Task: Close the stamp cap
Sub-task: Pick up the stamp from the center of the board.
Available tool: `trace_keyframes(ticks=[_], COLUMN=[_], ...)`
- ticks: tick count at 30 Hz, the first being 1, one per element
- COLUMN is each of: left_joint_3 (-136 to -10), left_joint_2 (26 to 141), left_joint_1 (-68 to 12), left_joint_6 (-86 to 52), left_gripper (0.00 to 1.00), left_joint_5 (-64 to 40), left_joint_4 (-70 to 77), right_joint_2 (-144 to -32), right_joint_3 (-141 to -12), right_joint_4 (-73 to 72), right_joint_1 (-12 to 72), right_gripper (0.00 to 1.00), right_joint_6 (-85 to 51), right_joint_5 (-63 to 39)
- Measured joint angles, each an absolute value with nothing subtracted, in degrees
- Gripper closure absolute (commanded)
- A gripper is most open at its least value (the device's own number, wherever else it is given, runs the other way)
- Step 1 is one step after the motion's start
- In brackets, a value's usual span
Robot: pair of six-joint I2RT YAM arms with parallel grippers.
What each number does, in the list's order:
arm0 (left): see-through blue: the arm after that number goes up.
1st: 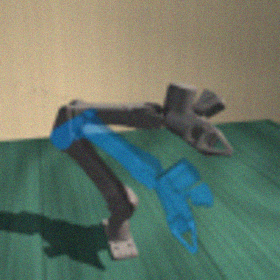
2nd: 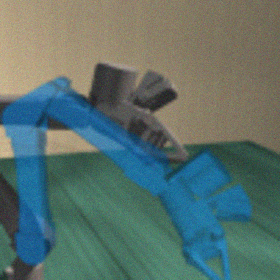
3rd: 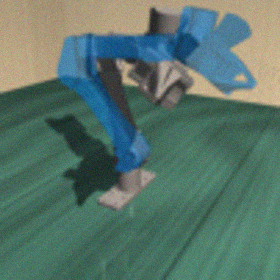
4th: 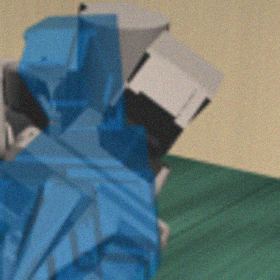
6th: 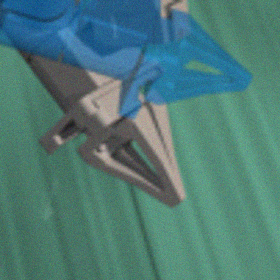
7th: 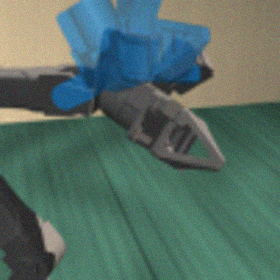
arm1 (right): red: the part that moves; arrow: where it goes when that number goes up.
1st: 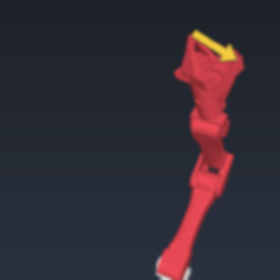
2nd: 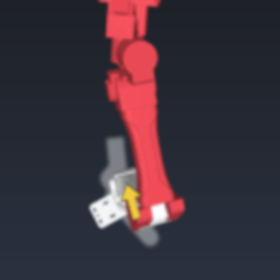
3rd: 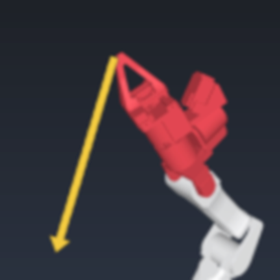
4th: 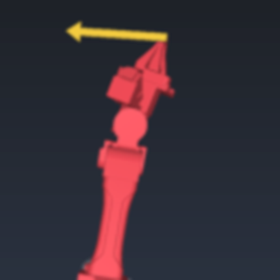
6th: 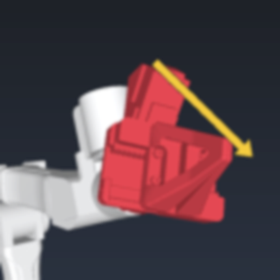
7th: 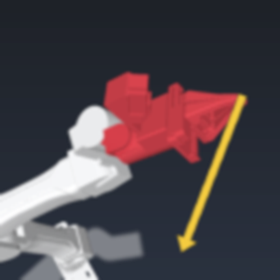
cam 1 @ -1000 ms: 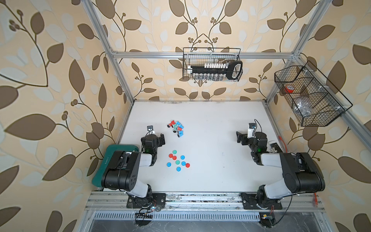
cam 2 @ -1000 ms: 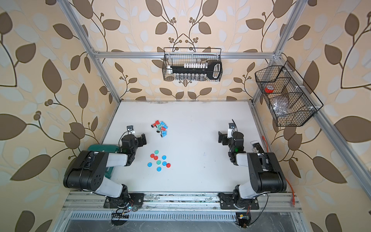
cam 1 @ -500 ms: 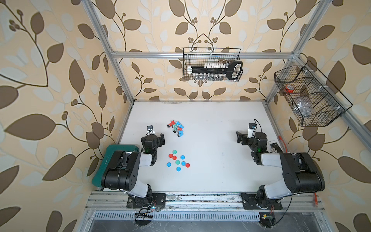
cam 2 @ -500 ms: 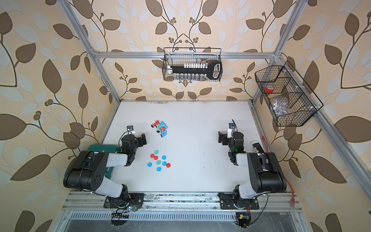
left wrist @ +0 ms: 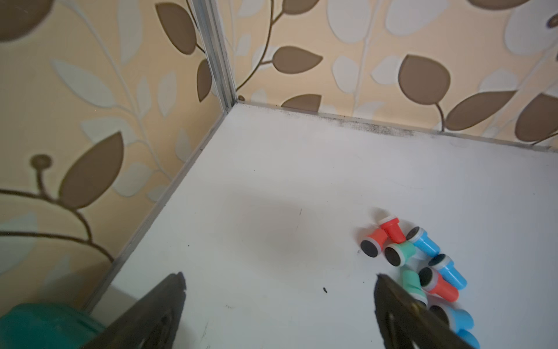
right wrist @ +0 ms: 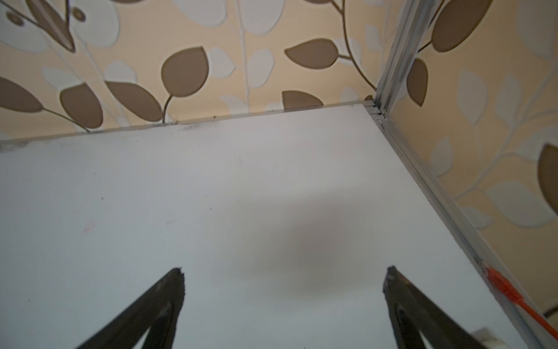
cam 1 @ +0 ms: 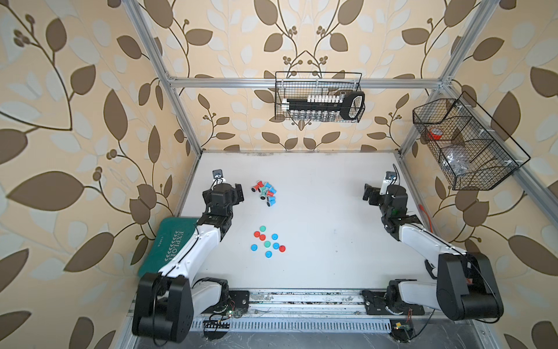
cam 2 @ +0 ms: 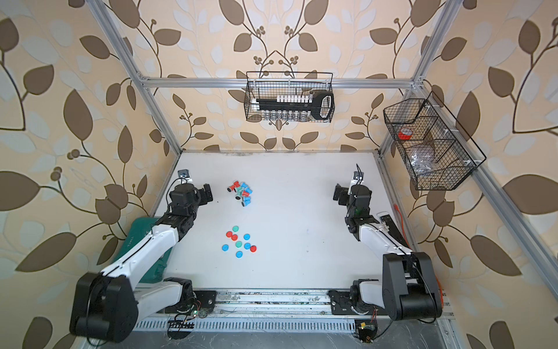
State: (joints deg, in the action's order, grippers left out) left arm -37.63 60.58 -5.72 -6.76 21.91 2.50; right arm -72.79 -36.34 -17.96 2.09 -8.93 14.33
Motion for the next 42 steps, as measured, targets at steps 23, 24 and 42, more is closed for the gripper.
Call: trace_keyframes(ticks=[23, 24, 42], left_joint_3=[-57.6, -58.59, -77.62], left_joint_2=[61.01, 64.31, 99.96], left_joint_1=[-6.07, -6.07, -17.39], left_joint_6=[-24.93, -25.23, -21.32], left_gripper=[0.16, 0.2, 0.32], left_joint_5=[-0.8, -1.72, -10.17], left_joint_4=[-47.2, -47.4, -41.91], right_joint_2=[-70.61, -71.02, -81.73], right_joint_3=[-60.88, -61.58, -73.23], right_joint_4=[28.25, 29.5, 35.46], right_joint_1=[21.1, 21.63, 24.97], right_gripper=[0.5, 0.51, 0.49], right_joint_6=[-28.82, -28.62, -24.95], right_joint_5=[-2.46, -2.7, -5.04])
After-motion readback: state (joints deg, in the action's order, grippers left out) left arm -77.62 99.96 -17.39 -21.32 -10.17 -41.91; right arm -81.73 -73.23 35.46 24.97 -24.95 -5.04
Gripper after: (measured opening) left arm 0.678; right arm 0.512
